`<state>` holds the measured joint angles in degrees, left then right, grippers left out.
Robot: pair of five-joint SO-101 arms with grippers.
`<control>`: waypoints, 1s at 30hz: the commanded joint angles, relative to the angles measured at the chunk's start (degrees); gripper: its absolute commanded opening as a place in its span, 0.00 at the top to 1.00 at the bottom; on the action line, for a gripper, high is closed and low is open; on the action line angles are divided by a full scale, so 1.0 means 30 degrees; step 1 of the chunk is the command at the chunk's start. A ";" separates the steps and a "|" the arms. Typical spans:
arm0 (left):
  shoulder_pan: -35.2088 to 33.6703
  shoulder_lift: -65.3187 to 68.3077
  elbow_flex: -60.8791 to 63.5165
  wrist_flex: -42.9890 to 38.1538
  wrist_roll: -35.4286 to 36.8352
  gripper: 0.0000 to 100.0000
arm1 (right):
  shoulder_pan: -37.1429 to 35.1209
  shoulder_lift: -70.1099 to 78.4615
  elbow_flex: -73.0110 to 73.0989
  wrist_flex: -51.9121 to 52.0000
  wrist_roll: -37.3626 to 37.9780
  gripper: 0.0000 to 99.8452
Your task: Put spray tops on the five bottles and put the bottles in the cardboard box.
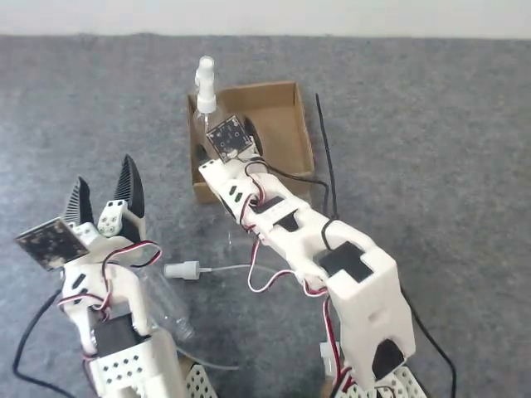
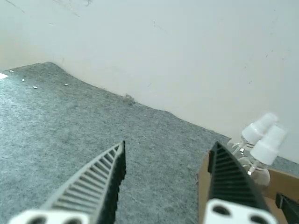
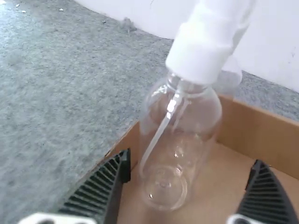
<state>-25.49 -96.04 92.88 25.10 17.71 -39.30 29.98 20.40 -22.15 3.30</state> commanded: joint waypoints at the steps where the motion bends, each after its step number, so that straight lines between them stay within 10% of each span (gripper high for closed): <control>1: -0.0059 -0.0205 -0.0190 -0.0645 -0.0147 0.73 | -0.0132 -0.2564 0.0498 0.0220 0.0205 0.66; 30: -0.0059 -0.0205 -0.0132 -0.0645 -0.0147 0.73 | -0.0015 -0.9773 0.4982 0.6198 0.0147 0.66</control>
<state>-25.49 -96.04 92.88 25.10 17.71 -39.38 7.74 34.46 -3.96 3.30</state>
